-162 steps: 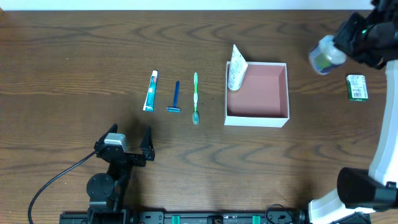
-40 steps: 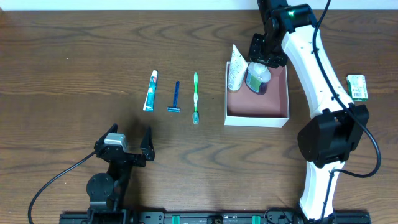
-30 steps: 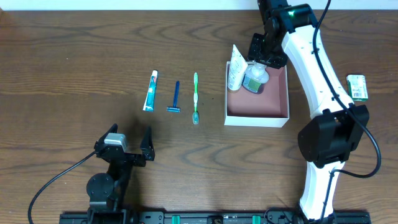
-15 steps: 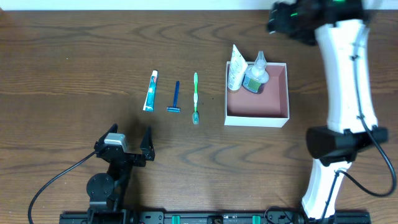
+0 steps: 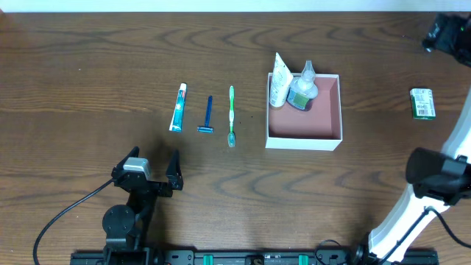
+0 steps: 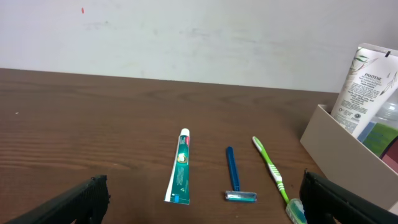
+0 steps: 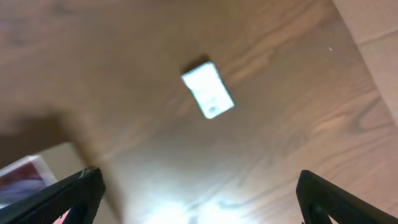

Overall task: Pack container
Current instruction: 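Move the right gripper to the green soap box and grasp it, then carry the soap box into the container and drop it inside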

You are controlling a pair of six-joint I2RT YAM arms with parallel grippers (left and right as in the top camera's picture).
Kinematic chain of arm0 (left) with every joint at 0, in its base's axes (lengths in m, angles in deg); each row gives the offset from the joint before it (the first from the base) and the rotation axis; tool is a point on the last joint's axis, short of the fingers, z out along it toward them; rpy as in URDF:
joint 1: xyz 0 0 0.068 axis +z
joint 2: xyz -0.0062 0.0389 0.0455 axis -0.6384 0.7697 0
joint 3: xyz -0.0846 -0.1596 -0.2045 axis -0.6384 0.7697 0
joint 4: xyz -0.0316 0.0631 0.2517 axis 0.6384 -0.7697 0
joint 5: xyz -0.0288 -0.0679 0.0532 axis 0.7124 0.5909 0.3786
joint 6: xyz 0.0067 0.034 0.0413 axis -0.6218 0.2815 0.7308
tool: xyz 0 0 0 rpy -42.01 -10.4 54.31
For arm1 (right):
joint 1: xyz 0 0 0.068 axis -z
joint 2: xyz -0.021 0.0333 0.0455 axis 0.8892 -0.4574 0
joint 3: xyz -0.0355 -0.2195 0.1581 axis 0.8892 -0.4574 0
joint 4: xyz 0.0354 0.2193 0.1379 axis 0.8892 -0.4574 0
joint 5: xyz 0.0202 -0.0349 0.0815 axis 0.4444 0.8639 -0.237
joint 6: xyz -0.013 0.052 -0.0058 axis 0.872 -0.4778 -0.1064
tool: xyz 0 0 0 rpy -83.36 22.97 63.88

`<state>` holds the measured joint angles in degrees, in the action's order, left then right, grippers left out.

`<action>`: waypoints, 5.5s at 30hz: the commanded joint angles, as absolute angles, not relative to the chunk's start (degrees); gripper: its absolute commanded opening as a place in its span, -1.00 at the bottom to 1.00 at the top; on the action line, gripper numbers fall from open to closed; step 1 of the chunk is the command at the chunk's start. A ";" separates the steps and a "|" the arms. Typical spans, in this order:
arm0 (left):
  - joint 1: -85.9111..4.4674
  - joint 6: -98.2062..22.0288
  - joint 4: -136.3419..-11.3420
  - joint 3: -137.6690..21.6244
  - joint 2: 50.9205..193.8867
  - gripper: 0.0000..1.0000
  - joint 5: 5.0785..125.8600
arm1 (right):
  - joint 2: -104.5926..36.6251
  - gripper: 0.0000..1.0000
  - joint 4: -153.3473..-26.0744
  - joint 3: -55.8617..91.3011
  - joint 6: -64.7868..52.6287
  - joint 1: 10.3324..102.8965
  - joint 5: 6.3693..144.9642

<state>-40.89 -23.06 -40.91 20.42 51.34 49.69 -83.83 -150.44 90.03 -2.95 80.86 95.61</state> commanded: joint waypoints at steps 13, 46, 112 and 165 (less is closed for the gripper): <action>-40.65 -23.17 -42.53 21.62 51.03 0.96 50.50 | -84.53 0.95 -130.92 64.24 30.27 90.63 79.59; -40.65 -23.17 -42.53 21.62 51.03 0.96 50.48 | -87.63 0.98 -98.22 36.88 40.87 93.63 78.76; -40.65 -23.17 -42.53 21.62 51.03 0.96 50.48 | -91.04 -0.26 -100.63 43.63 29.24 93.83 75.13; -40.65 -23.17 -42.53 21.62 51.03 0.96 50.48 | -79.81 -0.30 -149.61 62.82 14.86 54.09 73.40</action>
<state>-40.89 -23.06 -40.91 20.42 51.34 49.69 -80.22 -149.94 63.76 16.13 55.40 71.79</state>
